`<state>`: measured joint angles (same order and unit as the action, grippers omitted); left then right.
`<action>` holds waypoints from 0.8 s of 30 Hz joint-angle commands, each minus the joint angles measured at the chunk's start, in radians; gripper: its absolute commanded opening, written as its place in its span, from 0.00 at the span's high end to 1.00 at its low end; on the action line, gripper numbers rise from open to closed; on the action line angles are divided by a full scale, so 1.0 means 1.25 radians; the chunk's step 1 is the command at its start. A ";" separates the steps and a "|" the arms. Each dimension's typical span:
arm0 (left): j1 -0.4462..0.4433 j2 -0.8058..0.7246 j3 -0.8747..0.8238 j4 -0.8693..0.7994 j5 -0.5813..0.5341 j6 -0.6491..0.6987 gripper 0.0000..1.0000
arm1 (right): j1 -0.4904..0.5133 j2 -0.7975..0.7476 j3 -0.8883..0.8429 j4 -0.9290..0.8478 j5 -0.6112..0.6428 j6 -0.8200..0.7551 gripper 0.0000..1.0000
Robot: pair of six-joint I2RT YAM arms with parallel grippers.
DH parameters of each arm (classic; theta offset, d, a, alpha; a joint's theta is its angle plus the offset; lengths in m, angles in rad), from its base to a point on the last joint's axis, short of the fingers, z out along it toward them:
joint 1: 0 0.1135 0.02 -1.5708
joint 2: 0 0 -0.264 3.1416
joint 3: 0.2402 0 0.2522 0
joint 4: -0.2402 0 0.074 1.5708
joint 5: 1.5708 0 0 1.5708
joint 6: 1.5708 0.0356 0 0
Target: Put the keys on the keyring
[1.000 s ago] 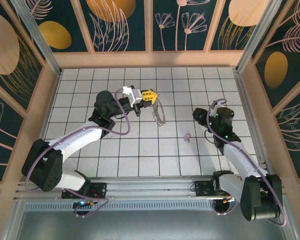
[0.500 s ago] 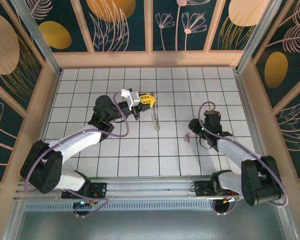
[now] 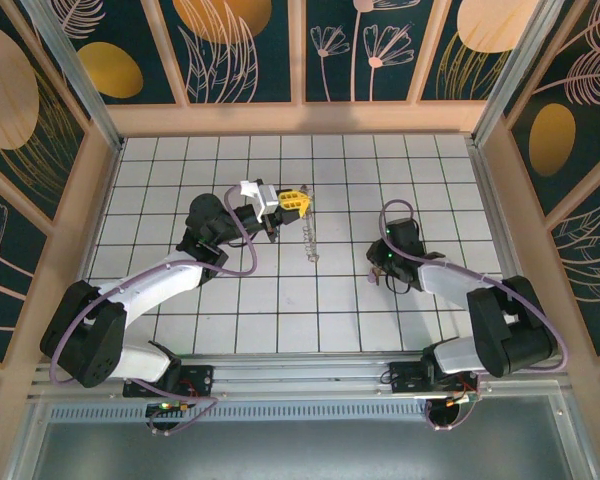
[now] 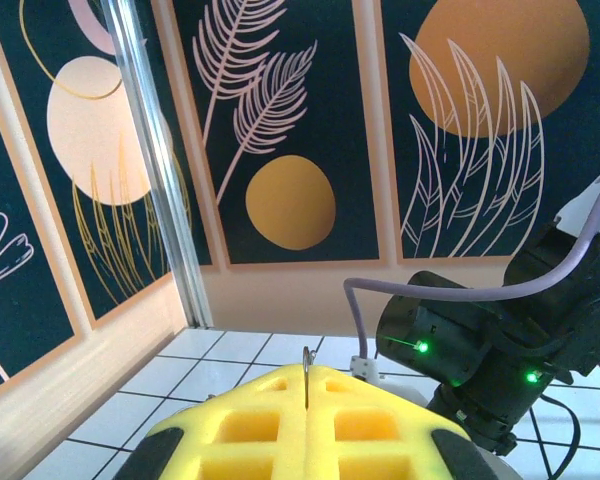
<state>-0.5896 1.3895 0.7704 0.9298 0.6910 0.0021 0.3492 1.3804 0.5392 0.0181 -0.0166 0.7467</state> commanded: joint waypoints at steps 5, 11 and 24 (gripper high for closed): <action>-0.004 -0.031 -0.008 0.055 0.013 -0.008 1.00 | 0.021 0.002 0.012 -0.024 0.041 0.021 0.69; -0.004 -0.033 -0.007 0.055 0.020 -0.008 1.00 | 0.030 -0.012 0.008 -0.047 0.060 0.025 0.72; -0.004 -0.027 -0.003 0.061 0.028 -0.019 1.00 | 0.031 0.017 0.003 -0.032 0.063 0.026 0.73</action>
<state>-0.5896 1.3750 0.7647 0.9394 0.7029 -0.0059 0.3798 1.3849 0.5396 -0.0151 0.0380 0.7662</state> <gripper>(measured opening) 0.050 0.273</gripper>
